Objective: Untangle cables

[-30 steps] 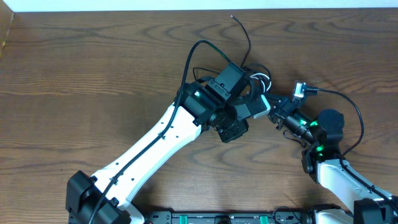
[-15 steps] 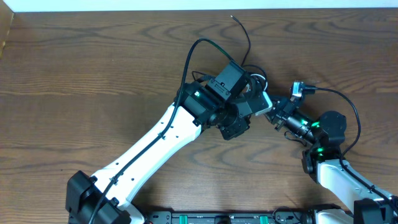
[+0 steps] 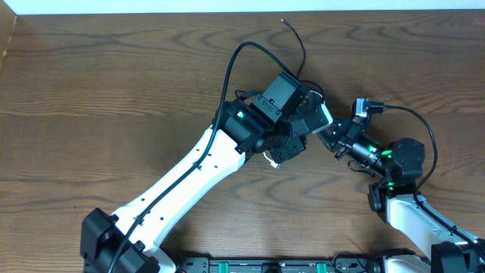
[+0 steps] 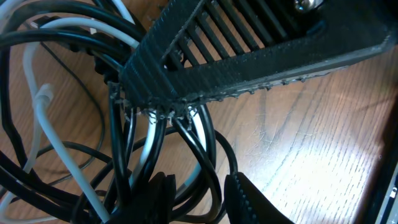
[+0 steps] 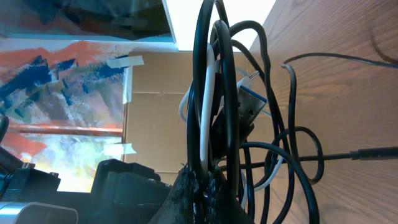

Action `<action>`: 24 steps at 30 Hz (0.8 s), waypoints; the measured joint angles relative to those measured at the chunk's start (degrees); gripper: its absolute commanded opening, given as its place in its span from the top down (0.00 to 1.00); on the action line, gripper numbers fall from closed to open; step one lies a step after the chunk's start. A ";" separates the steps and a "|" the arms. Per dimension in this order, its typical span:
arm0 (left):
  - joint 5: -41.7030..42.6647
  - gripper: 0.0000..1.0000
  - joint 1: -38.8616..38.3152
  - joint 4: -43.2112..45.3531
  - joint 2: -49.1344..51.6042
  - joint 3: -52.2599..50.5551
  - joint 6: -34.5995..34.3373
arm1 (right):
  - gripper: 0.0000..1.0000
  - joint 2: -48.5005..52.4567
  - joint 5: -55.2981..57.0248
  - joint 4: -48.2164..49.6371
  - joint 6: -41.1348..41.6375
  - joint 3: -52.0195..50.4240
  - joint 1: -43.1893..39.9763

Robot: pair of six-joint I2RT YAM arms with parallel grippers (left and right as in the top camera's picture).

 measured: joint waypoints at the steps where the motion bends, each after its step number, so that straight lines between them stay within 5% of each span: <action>1: -0.07 0.74 0.00 -0.02 0.00 0.00 -0.02 | 0.99 0.00 -0.04 0.00 0.11 0.00 0.00; 6: 0.17 0.92 0.00 -0.04 0.00 0.00 0.33 | 0.99 0.00 -0.22 0.04 0.44 0.00 0.00; 18: 4.09 0.92 0.07 0.02 0.00 0.00 0.35 | 0.92 0.00 -0.66 0.11 0.87 0.00 0.00; 24: 4.76 0.92 0.07 2.49 0.04 0.00 -5.77 | 0.90 0.00 -0.52 0.24 1.05 0.00 0.00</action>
